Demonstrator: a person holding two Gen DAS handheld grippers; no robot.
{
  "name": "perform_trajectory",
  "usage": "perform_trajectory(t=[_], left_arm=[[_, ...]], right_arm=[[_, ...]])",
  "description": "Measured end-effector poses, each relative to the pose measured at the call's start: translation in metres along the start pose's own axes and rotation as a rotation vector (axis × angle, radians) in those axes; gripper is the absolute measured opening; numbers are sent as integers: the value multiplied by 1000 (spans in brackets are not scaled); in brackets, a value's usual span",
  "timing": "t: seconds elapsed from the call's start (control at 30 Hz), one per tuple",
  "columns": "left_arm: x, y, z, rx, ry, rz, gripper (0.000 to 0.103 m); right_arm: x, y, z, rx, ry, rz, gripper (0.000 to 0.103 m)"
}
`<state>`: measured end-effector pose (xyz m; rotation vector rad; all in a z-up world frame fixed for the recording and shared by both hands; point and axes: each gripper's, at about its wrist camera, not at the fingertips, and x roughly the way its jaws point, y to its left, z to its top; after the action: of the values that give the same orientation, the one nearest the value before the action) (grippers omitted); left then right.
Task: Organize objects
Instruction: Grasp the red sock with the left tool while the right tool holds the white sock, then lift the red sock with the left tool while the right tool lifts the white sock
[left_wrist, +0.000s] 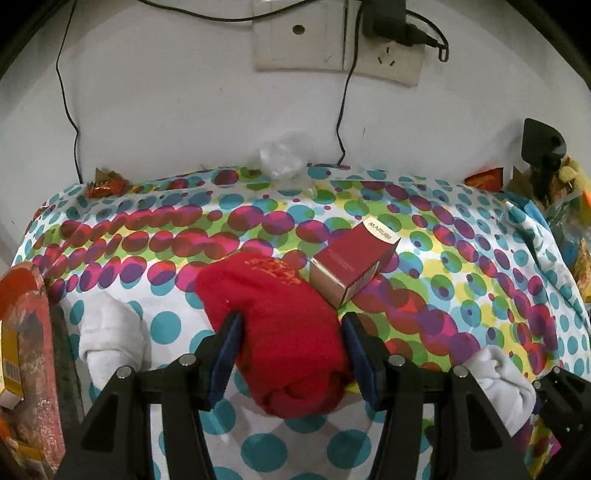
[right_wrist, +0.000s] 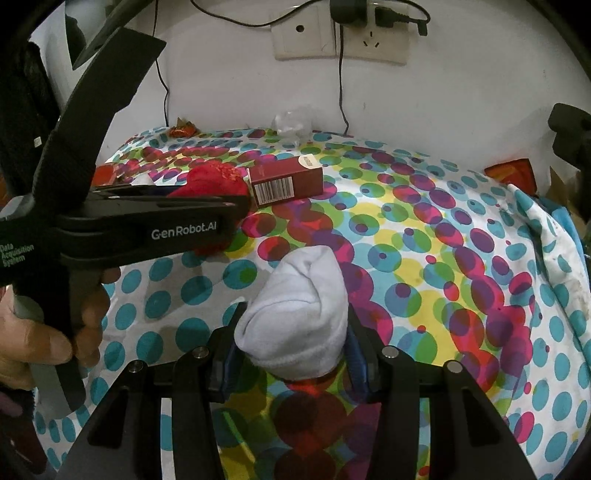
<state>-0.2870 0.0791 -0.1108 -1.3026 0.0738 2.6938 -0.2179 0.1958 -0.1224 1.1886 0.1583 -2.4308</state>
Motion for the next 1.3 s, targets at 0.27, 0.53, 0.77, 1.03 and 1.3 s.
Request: perform_trajectory(t=[0.27,0.53,0.77,1.03,1.3], left_arm=[[4,-4,-6,53,-13,24,56],[4,-3,-6,40,-22,62,39],[-1,0,-6,28,-35,73,34],[-13,-7,-14,74,-67,103,34],[-24,-11,-28,100,-64,93,34]], right_arm=[[0,3,0,1,2,-5,45],[1,5,0,-7,4,-22,45],[1,8,0,-25,10,-48,45],[1,8,0,-27,11,-56,46],[1,11,1,13,8,-93,46]])
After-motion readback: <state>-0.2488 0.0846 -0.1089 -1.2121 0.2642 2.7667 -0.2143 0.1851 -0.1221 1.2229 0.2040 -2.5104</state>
